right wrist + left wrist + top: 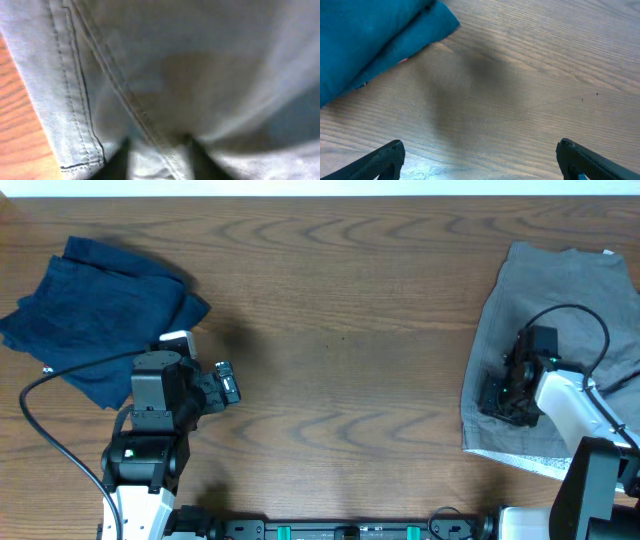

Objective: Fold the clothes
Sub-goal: 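Drag the grey shorts leftward toward the table center with the right gripper, then grasp the shorts' waistband with the left gripper and pull it left, then pull the shorts' leg hems rightward with the right gripper to flatten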

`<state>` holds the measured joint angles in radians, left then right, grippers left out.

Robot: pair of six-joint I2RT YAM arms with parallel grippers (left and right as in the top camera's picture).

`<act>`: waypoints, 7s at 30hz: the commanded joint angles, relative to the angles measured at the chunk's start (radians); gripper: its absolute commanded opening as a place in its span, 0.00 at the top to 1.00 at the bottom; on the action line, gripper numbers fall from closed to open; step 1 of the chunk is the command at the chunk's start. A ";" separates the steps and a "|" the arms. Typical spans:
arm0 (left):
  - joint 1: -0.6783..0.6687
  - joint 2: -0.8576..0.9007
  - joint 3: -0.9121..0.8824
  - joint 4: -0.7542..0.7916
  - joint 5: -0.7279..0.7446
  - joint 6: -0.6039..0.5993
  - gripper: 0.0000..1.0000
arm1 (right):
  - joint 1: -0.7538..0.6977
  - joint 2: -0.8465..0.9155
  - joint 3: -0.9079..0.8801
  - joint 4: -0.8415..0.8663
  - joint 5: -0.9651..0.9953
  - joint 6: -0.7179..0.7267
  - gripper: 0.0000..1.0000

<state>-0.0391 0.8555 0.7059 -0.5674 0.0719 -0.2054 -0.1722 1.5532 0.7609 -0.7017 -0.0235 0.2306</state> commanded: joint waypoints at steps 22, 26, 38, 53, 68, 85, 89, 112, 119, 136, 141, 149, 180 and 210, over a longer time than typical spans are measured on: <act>0.005 0.000 0.020 0.132 0.058 0.002 0.02 | 0.484 -0.025 0.005 0.772 -0.392 0.153 0.14; 0.005 0.000 0.020 0.146 0.142 -0.004 0.02 | 0.420 -0.109 0.005 0.526 -0.162 0.138 0.01; -0.134 0.267 0.019 0.303 0.268 -0.176 0.02 | 0.150 -0.447 0.005 0.063 0.102 0.094 0.01; -0.402 0.874 0.019 0.895 0.286 -0.416 0.02 | 0.093 -0.461 0.004 -0.055 0.101 0.097 0.01; -0.418 1.127 0.022 1.319 0.225 -0.647 0.42 | 0.093 -0.461 0.004 -0.085 0.097 0.097 0.01; -0.229 1.126 0.206 1.372 0.216 -0.651 0.94 | 0.093 -0.461 0.004 -0.088 0.098 0.095 0.01; -0.095 1.125 0.315 1.316 0.331 -0.651 0.90 | 0.093 -0.461 0.004 -0.088 0.098 0.093 0.01; -0.219 1.124 0.397 0.024 0.739 -0.142 0.02 | 0.093 -0.287 0.002 -0.101 0.098 0.042 0.01; -0.348 1.124 0.397 -0.108 0.548 -0.178 0.11 | 0.093 -0.235 0.002 -0.072 0.099 0.042 0.01; -0.375 1.124 0.397 -0.257 0.322 -0.196 0.94 | 0.093 -0.077 -0.031 0.085 0.128 0.022 0.21; -0.367 1.124 0.397 -0.266 0.297 -0.196 0.94 | 0.093 -0.009 -0.031 0.180 0.155 -0.010 0.38; -0.317 1.124 0.397 -0.282 0.221 -0.200 0.94 | 0.092 -0.020 -0.007 0.174 0.139 -0.030 0.99; -0.246 1.124 0.397 -0.291 0.163 -0.200 0.94 | -0.039 -0.078 0.237 -0.179 0.175 -0.048 0.08; -0.246 1.124 0.397 -0.310 0.163 -0.199 0.94 | -0.109 -0.108 -0.137 -0.092 0.121 0.217 0.99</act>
<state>-0.3027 1.9369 1.1255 -0.8936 0.4103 -0.3958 -0.2443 1.4403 0.6289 -0.7197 0.1101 0.3511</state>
